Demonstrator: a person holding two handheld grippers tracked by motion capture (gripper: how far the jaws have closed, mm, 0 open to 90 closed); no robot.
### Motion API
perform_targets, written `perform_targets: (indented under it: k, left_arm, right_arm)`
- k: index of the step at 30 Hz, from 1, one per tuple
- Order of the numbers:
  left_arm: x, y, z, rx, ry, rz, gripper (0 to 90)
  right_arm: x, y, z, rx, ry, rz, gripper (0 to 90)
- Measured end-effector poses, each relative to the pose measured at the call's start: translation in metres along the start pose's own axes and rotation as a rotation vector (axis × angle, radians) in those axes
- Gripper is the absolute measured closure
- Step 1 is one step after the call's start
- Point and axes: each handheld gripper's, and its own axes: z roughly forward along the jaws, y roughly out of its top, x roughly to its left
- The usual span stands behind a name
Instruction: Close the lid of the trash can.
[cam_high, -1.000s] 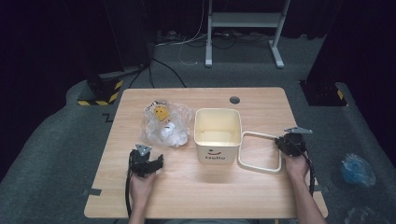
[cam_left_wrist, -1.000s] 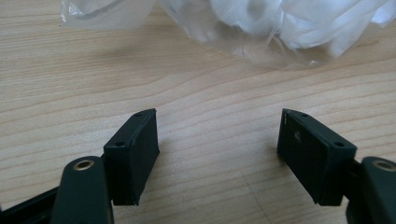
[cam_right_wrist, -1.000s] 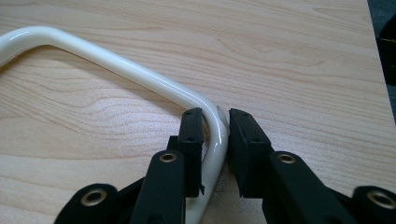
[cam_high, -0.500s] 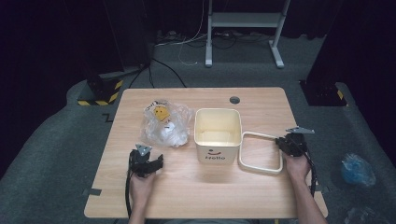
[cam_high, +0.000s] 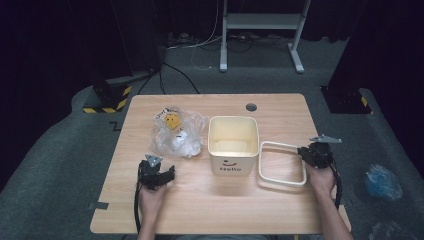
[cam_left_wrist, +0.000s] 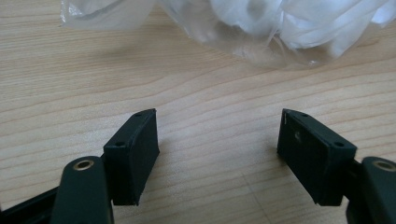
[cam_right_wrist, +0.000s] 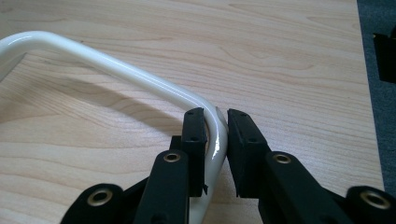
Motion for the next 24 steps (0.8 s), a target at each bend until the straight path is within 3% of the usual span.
perform_targets:
  k: [24]
  left_arm:
    - [0.000,0.000,0.000,0.000,0.000,0.001,29.1]
  right_arm:
    - [-0.001,0.020,-0.041,-0.017,-0.001,-0.029,77.8]
